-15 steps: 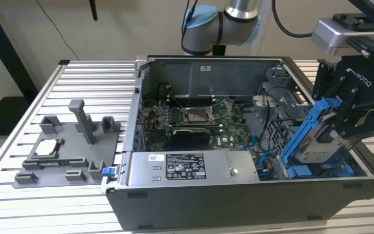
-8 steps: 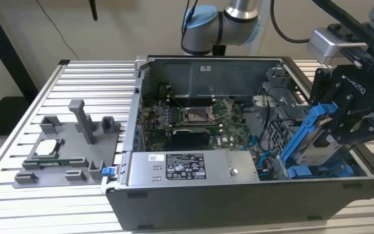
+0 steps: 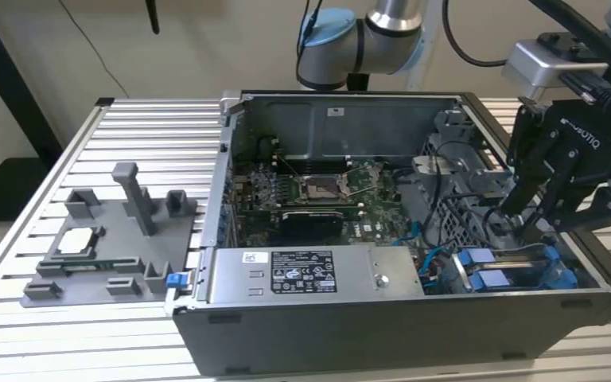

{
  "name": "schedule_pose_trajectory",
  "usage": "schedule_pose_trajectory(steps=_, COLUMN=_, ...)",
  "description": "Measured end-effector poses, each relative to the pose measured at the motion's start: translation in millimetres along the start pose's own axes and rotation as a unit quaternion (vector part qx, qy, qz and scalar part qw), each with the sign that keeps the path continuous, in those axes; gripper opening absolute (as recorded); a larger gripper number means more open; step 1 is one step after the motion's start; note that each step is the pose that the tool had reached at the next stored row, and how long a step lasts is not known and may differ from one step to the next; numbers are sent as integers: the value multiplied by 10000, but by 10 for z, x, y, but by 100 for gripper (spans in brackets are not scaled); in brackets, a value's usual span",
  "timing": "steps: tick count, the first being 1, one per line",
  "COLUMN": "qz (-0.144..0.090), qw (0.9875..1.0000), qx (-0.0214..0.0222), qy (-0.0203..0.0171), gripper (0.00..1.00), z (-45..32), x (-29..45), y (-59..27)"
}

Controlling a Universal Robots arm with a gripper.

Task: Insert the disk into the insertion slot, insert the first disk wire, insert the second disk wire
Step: 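Insert the disk into the insertion slot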

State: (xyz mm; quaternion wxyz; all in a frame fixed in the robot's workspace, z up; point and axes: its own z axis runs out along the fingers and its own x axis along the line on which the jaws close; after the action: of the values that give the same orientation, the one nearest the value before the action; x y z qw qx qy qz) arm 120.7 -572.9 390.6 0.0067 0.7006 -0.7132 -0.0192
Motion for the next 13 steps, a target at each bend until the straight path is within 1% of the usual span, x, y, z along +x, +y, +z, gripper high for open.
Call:
schedule_pose_trajectory(steps=5, qz=0, qw=10000, qx=4, qy=-7, gripper=100, z=-1, x=-90, y=2)
schedule_pose_trajectory(steps=13, qz=-1, qw=10000, qx=12, qy=-38, gripper=100, z=2, x=-265, y=7)
